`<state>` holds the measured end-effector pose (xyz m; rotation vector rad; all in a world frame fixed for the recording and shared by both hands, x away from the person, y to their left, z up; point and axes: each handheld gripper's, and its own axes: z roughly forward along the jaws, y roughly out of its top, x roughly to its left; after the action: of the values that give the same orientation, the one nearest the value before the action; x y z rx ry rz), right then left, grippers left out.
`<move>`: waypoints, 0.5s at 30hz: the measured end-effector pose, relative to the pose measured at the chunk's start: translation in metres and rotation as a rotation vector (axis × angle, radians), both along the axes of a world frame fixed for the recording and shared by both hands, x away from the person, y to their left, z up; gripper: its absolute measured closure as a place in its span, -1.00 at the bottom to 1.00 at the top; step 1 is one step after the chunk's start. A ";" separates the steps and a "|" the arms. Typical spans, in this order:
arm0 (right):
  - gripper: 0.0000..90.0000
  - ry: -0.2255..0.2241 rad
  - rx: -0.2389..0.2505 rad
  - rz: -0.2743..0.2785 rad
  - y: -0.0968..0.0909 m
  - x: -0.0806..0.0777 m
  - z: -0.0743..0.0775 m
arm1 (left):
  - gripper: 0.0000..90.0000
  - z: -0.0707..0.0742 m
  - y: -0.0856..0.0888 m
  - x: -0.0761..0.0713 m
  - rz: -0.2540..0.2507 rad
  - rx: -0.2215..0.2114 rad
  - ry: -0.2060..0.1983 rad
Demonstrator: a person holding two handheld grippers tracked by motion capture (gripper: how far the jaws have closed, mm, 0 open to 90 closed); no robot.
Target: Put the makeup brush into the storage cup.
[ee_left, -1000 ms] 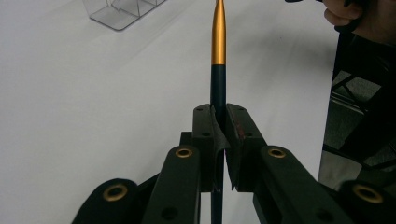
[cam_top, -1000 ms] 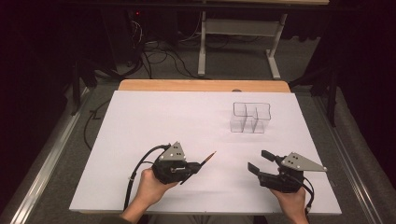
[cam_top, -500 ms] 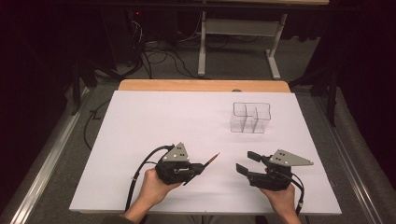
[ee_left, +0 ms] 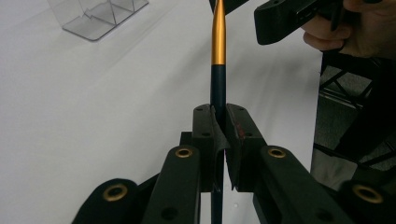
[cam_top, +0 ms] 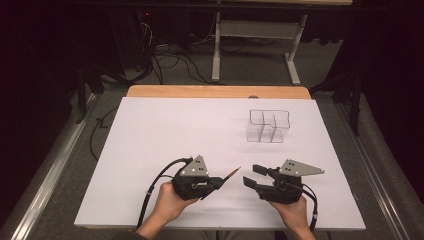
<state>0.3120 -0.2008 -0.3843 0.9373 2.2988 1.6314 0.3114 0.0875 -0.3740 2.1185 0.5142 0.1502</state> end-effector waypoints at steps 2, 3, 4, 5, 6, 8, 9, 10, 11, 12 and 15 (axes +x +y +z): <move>-0.02 0.006 0.008 0.015 0.002 0.001 -0.001 | 0.84 0.000 -0.001 0.000 0.000 -0.003 -0.002; 0.00 0.009 0.008 0.021 0.003 0.001 -0.001 | 0.84 0.000 -0.001 0.000 0.000 -0.003 -0.003; 0.02 0.010 0.008 0.029 0.004 0.001 -0.001 | 0.84 0.000 -0.002 -0.001 -0.002 -0.001 -0.005; 0.03 0.012 0.012 0.037 0.005 0.000 -0.001 | 0.84 0.000 -0.002 -0.001 -0.003 -0.002 -0.006; 0.04 0.014 0.017 0.041 0.006 0.000 -0.001 | 0.84 0.000 -0.003 -0.002 -0.005 -0.001 -0.008; 0.07 0.024 0.036 0.052 0.007 0.000 0.000 | 0.84 0.000 -0.004 -0.003 -0.006 -0.001 -0.015; 0.08 0.025 0.041 0.061 0.009 -0.001 0.000 | 0.84 0.000 -0.004 -0.004 -0.006 -0.002 -0.019; 0.09 0.025 0.041 0.066 0.010 -0.001 0.001 | 0.84 0.000 -0.004 -0.004 -0.007 -0.004 -0.022; 0.11 0.026 0.044 0.075 0.012 -0.001 0.001 | 0.84 0.001 -0.004 -0.004 -0.006 -0.005 -0.024; 0.11 0.029 0.046 0.079 0.013 -0.001 0.001 | 0.84 0.001 -0.004 -0.005 -0.006 -0.005 -0.027; 0.16 0.041 0.060 0.096 0.016 0.000 -0.001 | 0.84 0.002 -0.005 -0.005 -0.004 -0.009 -0.033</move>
<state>0.3125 -0.1845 -0.3851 0.8937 2.3682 1.7440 0.3061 0.0828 -0.3724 2.1051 0.4901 0.1802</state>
